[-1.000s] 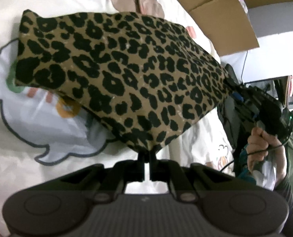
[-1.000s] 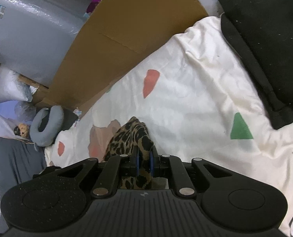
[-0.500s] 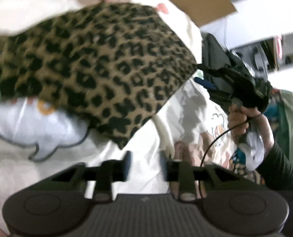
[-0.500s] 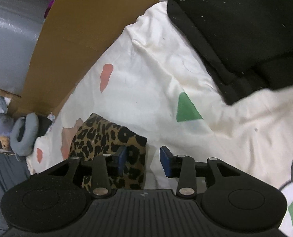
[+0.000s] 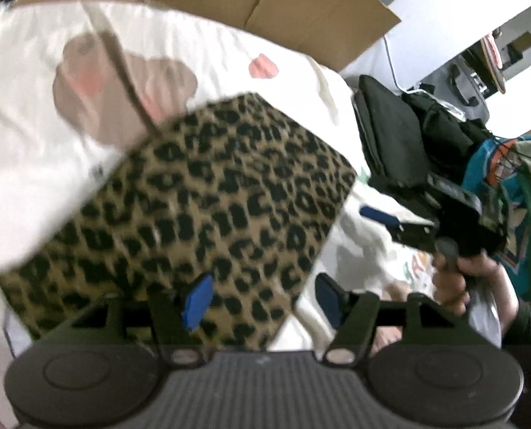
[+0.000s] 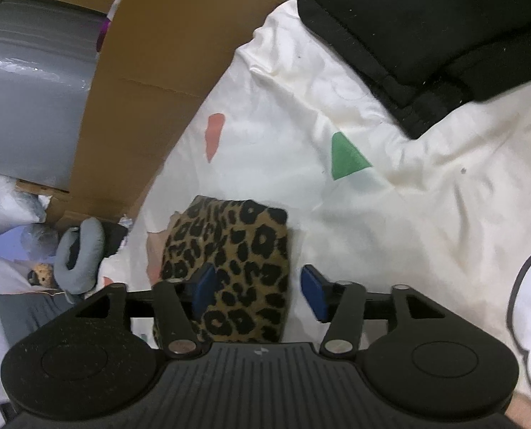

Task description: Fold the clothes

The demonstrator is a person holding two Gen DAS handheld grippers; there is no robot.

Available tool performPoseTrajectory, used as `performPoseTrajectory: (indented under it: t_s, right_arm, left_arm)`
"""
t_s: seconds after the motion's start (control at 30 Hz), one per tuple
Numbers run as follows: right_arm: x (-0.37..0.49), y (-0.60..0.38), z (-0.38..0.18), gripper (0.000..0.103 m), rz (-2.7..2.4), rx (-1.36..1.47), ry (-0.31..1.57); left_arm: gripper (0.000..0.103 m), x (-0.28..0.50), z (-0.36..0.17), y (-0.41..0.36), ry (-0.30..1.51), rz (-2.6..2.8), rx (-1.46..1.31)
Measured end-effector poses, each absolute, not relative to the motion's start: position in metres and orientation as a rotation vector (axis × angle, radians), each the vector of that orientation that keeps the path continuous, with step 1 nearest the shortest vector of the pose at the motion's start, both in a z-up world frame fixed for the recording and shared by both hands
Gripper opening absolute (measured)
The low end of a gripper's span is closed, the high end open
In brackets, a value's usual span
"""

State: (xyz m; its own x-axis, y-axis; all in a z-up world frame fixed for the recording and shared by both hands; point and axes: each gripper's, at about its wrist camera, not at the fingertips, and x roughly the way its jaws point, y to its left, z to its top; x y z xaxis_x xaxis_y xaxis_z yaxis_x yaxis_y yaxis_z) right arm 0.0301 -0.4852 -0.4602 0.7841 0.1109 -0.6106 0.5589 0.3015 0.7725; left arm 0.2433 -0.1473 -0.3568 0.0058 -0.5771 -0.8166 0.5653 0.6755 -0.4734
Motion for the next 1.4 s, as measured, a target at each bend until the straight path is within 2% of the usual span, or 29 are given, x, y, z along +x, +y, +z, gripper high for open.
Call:
performPoseTrajectory:
  t_s: [0.07, 0.2, 0.53, 0.6, 0.67, 0.93, 1.4]
  right_arm:
    - [0.031, -0.481, -0.46, 0.065, -0.313, 1.244, 0.642]
    - [0.033, -0.471, -0.463, 0.066, -0.292, 1.23, 0.652]
    - [0.043, -0.442, -0.473, 0.069, -0.305, 1.164, 0.702]
    - [0.046, -0.436, -0.472, 0.079, -0.321, 1.105, 0.719]
    - [0.049, -0.431, -0.471, 0.084, -0.338, 1.053, 0.741]
    - [0.059, -0.417, -0.468, 0.094, -0.345, 0.92, 0.792]
    - [0.07, -0.407, -0.46, 0.095, -0.39, 0.793, 0.836]
  left_arm:
    - [0.083, 0.257, -0.354, -0.155, 1.268, -0.903, 0.013]
    - [0.089, 0.286, -0.35, -0.164, 1.228, -0.945, 0.021]
    - [0.09, 0.329, -0.364, -0.204, 1.183, -0.964, 0.236]
    - [0.092, 0.334, -0.368, -0.211, 1.174, -0.961, 0.291]
    - [0.095, 0.337, -0.372, -0.219, 1.171, -0.949, 0.35]
    - [0.1, 0.345, -0.377, -0.24, 1.144, -0.952, 0.48]
    - [0.102, 0.368, -0.375, -0.26, 1.229, -0.951, 0.405]
